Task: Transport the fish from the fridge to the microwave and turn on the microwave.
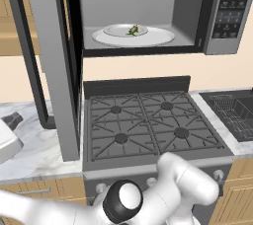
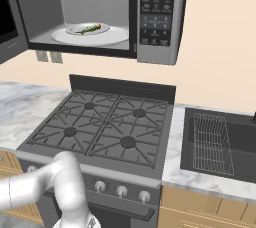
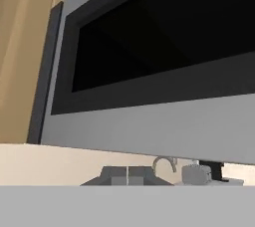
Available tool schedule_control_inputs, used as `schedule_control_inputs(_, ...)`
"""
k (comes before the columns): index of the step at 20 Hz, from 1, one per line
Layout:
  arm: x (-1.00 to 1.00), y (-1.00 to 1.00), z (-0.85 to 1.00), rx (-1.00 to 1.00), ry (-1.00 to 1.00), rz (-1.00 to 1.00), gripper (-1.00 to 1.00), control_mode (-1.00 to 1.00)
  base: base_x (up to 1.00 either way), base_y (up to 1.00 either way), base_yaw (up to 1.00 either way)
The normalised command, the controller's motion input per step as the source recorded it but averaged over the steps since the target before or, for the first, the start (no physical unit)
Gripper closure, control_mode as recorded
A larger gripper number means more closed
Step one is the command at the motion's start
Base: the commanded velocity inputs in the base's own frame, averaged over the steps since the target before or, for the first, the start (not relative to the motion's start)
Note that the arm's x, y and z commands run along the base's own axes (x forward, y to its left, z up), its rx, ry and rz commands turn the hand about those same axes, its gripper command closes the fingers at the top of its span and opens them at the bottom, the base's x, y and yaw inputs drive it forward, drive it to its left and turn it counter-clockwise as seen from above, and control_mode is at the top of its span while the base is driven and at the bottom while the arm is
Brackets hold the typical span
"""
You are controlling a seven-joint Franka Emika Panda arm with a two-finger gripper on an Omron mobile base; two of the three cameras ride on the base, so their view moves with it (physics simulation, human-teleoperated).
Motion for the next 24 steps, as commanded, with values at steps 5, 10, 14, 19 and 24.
schedule_control_inputs(5, -0.17, -0.30, 0.00, 0.00, -0.06, -0.04, 1.00, -1.00, 0.00, 0.00, 0.00)
schedule_control_inputs(10, -0.21, -0.41, 0.00, 0.00, -0.05, -0.01, 1.00, -1.00, 0.00, 0.00, 0.00)
schedule_control_inputs(14, -0.36, -0.38, 0.00, 0.00, -0.05, 0.00, 1.00, -1.00, 0.00, 0.00, 0.00)
schedule_control_inputs(19, -0.47, -0.40, 0.00, -0.03, -0.12, 0.00, 1.00, -1.00, 0.00, 0.00, 0.00)
schedule_control_inputs(24, -0.30, -0.48, 0.00, -0.06, -0.13, 0.00, 1.00, -1.00, 0.00, 0.00, 0.00)
